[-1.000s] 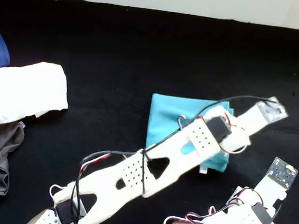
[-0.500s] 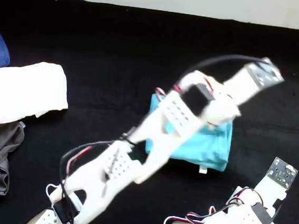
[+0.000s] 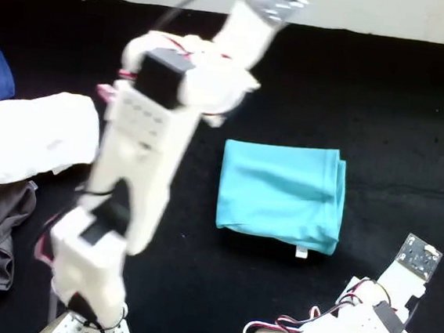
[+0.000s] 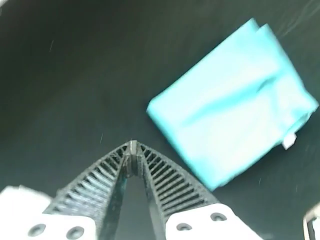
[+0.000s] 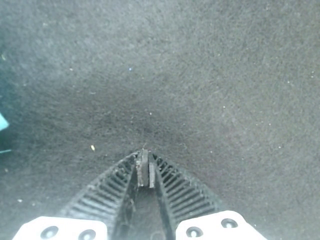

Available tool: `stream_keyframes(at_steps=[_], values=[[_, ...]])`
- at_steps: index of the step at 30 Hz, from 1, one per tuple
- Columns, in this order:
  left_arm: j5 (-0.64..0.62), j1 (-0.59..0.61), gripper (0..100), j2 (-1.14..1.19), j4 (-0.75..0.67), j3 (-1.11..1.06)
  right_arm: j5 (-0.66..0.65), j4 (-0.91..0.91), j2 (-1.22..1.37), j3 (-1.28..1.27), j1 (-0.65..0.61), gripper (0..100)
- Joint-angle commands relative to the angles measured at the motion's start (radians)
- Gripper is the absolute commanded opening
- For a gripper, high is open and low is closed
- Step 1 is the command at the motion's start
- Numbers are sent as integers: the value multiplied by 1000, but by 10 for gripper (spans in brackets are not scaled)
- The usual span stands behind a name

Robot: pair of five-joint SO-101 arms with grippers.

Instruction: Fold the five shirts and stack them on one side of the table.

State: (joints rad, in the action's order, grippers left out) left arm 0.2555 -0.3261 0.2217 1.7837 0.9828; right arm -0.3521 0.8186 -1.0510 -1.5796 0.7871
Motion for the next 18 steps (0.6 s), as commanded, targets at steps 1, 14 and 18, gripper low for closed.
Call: stream_keyframes(at_steps=[1, 14, 18], values=[[6, 116, 20, -271, 5, -443, -6, -21, -1, -33, -19, 7], [2, 467, 19, -866, -730, -1893, -5, -21, -1, -33, -19, 7], [0, 507, 19, -974, -964, -2192, -3, -21, -1, -33, -19, 7]])
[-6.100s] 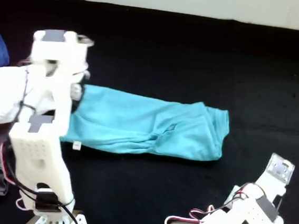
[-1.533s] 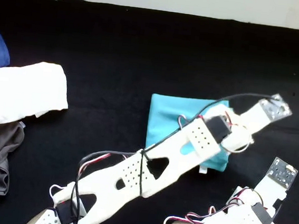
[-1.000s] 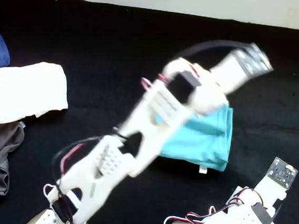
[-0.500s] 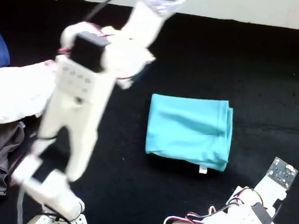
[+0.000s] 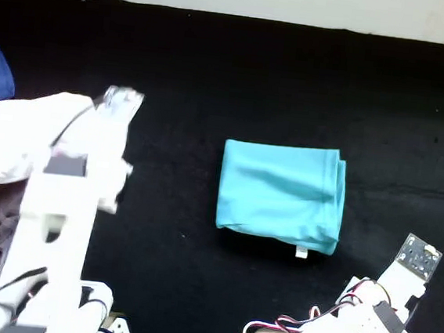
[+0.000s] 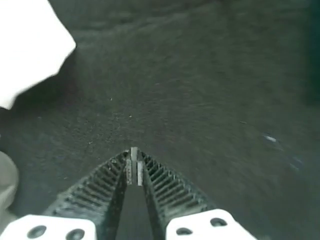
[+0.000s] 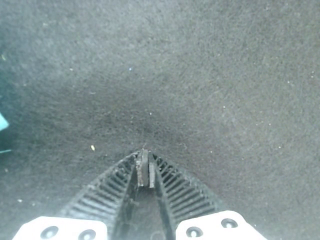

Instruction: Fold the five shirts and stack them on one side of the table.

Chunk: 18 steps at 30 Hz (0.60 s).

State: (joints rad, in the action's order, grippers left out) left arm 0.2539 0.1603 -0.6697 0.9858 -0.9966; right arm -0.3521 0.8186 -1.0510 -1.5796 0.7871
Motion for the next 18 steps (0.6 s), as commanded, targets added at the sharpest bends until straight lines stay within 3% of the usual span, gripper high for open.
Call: stream_keyframes(at_steps=[1, 13, 18], values=[[2, 22, 19, -90, -187, -257, -3, -21, -1, -33, -19, 7], [2, 25, 20, -84, -264, -377, -6, -13, -2, -8, -19, 9], [3, 19, 20, -84, -264, -378, -2, 231, -2, 237, -33, 9]])
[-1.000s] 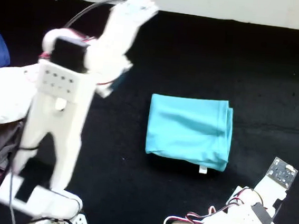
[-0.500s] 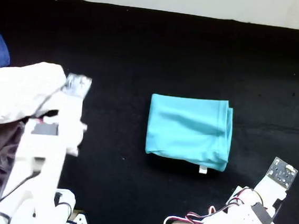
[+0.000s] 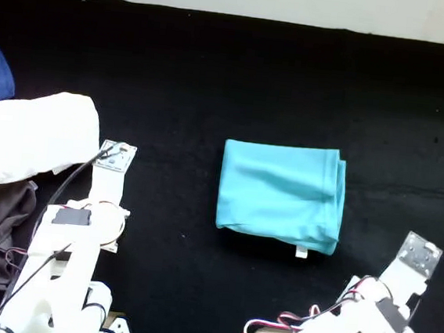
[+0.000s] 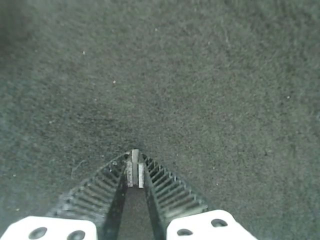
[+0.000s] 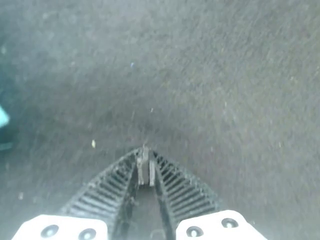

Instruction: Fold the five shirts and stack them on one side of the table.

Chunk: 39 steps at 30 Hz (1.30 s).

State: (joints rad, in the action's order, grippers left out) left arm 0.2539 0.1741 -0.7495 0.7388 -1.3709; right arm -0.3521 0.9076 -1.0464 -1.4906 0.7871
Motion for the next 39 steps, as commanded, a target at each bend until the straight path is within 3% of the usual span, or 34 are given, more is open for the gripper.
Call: stream_keyframes(at_steps=[1, 6, 10, 13, 19, 22, 27, 32, 39], values=[[5, 5, 20, -4, -17, -4, -2, 193, -7, 208, -56, 9], [6, 5, 21, -4, -17, -5, -3, 363, 1, 437, -203, 16], [3, 12, 21, -4, -18, -2, 2, 453, 1, 547, -338, 146], [3, 12, 21, -4, -18, -2, 77, 461, 2, 568, -449, 238], [3, 12, 21, -4, -18, -2, 241, 367, 166, 578, -680, 245], [3, 12, 21, -4, -18, -2, 308, 334, 375, 651, -711, 254], [3, 12, 21, -4, -18, -4, 356, 335, 665, 885, -711, 353], [3, 12, 21, -4, -18, -4, 358, 335, 845, 1093, -733, 375], [3, 12, 21, -4, -28, -7, 358, 328, 1001, 1199, -825, 375]])
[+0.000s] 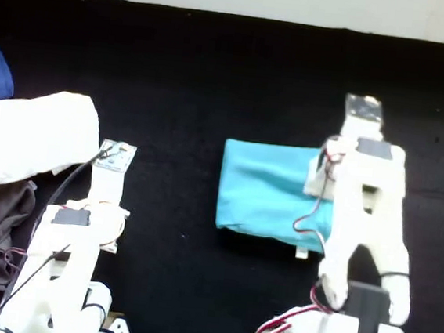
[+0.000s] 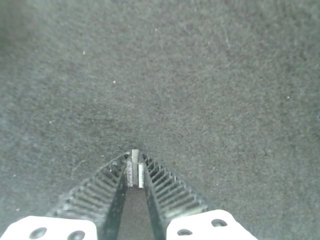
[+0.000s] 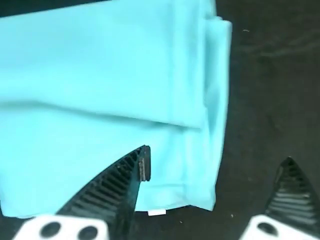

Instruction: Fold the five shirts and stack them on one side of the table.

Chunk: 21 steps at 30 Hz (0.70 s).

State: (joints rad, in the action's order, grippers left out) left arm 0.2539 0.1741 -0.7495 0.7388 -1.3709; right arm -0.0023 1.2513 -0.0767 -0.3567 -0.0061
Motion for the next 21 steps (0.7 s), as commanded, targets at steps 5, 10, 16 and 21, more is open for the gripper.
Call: stream_keyframes(at_steps=[5, 10, 16, 21], values=[[3, 12, 21, -4, -29, -7, 3, -81, 162, 76, -28, 375], [3, 12, 21, -4, -29, -7, 2, -105, 295, 102, -25, 369], [3, 10, 21, -4, -29, -7, 0, -110, 384, 170, -22, 32], [3, 10, 21, -4, -29, -7, -87, -108, 458, 245, -1, 5]])
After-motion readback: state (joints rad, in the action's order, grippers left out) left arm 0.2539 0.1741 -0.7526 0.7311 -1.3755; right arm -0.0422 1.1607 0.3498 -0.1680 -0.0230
